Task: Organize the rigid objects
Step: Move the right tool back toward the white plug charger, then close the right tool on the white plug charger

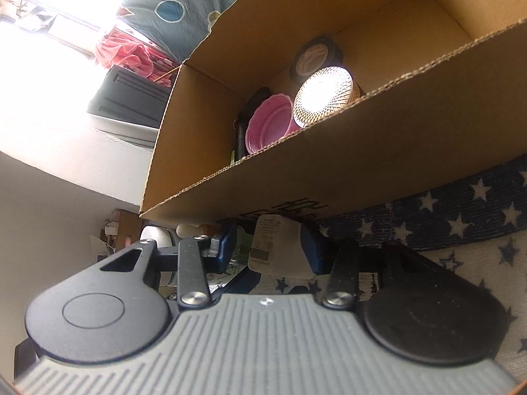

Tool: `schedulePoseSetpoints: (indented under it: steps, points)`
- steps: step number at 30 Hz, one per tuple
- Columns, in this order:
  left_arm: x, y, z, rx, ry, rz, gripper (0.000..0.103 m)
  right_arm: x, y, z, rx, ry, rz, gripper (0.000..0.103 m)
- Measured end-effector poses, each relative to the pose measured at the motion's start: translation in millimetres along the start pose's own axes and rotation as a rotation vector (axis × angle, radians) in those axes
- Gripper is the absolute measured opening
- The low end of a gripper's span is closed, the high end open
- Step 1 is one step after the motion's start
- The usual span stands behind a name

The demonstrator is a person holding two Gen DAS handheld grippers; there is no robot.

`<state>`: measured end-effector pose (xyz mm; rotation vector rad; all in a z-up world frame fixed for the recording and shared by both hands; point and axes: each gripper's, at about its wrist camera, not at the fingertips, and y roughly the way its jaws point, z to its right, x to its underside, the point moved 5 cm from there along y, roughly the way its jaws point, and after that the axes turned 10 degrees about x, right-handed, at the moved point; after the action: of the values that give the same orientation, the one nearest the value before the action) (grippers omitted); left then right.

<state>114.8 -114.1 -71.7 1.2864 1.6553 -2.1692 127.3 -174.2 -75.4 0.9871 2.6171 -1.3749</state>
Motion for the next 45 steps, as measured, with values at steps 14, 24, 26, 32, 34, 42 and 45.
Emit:
schedulePoseSetpoints:
  steps: [14, 24, 26, 32, 34, 42, 45]
  points:
    - [6.8, 11.7, -10.4, 0.004, -0.099, 0.016, 0.028, 7.3, 12.5, 2.4, -0.007, 0.034, -0.028, 0.037]
    - [15.3, -10.1, 12.9, 0.11, -0.063, 0.028, 0.028, 20.1, -18.9, 6.9, 0.02, 0.02, -0.03, 0.037]
    - [18.8, -13.4, 19.7, 0.129, -0.048, 0.024, 0.028, 24.9, -27.6, 7.6, 0.031, 0.01, -0.019, 0.037]
    - [31.6, -9.3, 26.0, 0.138, -0.036, -0.027, 0.028, 38.7, -24.5, 22.4, 0.032, 0.047, -0.039, 0.038]
    - [30.3, -9.0, 24.6, 0.138, -0.036, -0.043, 0.029, 43.4, -25.5, 23.4, 0.031, 0.046, -0.033, 0.038]
    - [29.7, -7.6, 20.5, 0.128, -0.051, -0.066, 0.031, 49.5, -29.8, 33.0, 0.029, 0.046, -0.035, 0.037]
    - [23.7, -6.7, 22.3, 0.131, -0.06, -0.064, 0.031, 48.7, -29.7, 33.5, 0.029, 0.047, -0.035, 0.037]
